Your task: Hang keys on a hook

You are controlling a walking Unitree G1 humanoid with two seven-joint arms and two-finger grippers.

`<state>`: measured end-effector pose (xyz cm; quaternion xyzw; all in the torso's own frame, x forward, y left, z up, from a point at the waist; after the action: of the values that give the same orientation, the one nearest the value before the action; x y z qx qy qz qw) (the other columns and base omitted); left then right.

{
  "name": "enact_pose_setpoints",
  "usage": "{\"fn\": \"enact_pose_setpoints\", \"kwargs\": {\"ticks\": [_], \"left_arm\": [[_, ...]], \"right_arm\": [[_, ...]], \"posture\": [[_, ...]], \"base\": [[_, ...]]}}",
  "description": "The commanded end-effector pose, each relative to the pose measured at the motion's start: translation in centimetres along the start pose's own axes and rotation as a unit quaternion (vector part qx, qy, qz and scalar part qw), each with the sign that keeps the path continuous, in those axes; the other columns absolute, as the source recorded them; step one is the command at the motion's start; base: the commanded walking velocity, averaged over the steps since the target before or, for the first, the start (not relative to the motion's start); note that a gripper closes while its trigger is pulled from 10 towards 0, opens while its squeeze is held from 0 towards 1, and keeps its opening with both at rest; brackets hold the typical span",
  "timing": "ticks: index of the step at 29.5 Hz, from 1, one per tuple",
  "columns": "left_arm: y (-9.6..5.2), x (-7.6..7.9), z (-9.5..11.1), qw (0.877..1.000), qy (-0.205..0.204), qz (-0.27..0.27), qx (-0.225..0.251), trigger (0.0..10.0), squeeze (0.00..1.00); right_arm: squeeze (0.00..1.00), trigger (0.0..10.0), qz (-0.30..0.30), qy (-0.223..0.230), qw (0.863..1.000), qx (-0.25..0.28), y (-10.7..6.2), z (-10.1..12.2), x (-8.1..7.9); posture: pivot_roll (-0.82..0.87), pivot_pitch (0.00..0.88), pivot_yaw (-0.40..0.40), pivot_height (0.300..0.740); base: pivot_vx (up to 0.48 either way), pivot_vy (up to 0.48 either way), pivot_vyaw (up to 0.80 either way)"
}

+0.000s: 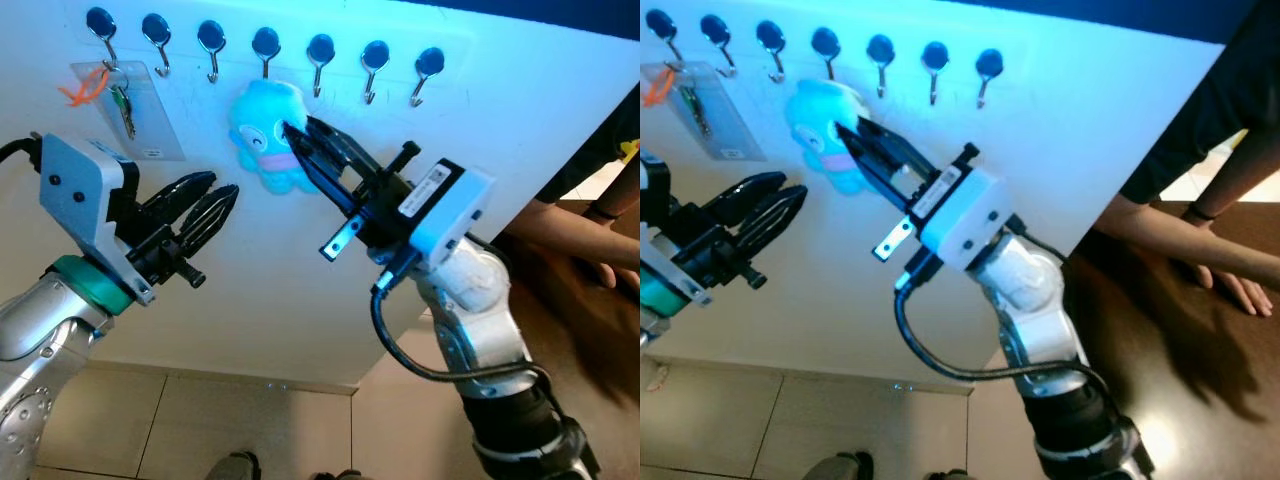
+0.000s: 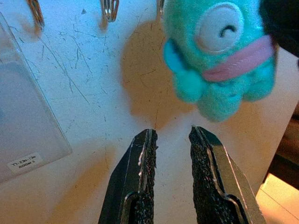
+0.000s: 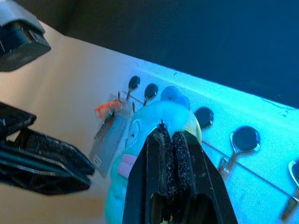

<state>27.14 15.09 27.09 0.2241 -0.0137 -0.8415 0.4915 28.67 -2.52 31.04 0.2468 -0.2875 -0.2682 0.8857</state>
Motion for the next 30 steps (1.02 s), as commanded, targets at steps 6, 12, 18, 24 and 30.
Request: {"fn": "enact_pose_setpoints", "kwargs": {"ticks": [6,12,18,24,30], "left_arm": [[0.0,0.2,-0.1,1.0,-0.001,-0.001,-0.002,10.0,0.0],[0.0,0.3,-0.1,1.0,-0.004,-0.001,-0.001,10.0,0.0],[-0.1,0.5,-0.2,1.0,-0.007,-0.001,-0.003,10.0,0.0],[-0.1,0.6,-0.3,1.0,-0.009,-0.001,-0.003,10.0,0.0],[-0.1,0.6,-0.3,1.0,-0.01,-0.001,-0.005,10.0,0.0]], "right_arm": [[0.0,10.0,0.006,0.036,0.999,-0.012,0.9,-1.3,0.0],[0.0,10.0,0.018,0.073,0.997,-0.028,2.2,-2.4,-0.6],[0.0,10.0,0.022,0.064,0.998,-0.01,2.7,-1.8,-0.5],[0.0,10.0,0.022,0.061,0.998,-0.005,2.8,-1.6,-0.4],[0.0,10.0,0.023,0.023,0.999,0.012,2.8,-0.9,-0.3]], "posture": [[0.13,0.05,0.023,0.74],[0.13,0.059,0.018,0.74],[0.13,0.065,0.013,0.74],[0.13,0.07,0.012,0.74],[0.13,0.069,0.014,0.74]], "base": [[0.0,0.0,0.0],[0.0,0.0,0.0],[0.0,0.0,0.0],[0.0,0.0,0.0],[0.0,0.0,0.0]]}}
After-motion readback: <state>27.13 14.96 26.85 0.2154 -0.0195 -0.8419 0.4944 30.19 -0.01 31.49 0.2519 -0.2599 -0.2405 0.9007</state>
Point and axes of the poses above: a point about 5 cm out from each wrist's last joint towards the gripper, its own y axis pointing out of the wrist towards the gripper, its own z axis along the axis of the wrist's last joint, x = y × z, the point moved 4 cm from there along y, pointing out of the wrist towards the gripper, and after that the axes turned 13 degrees about y, right-handed, at the moved point
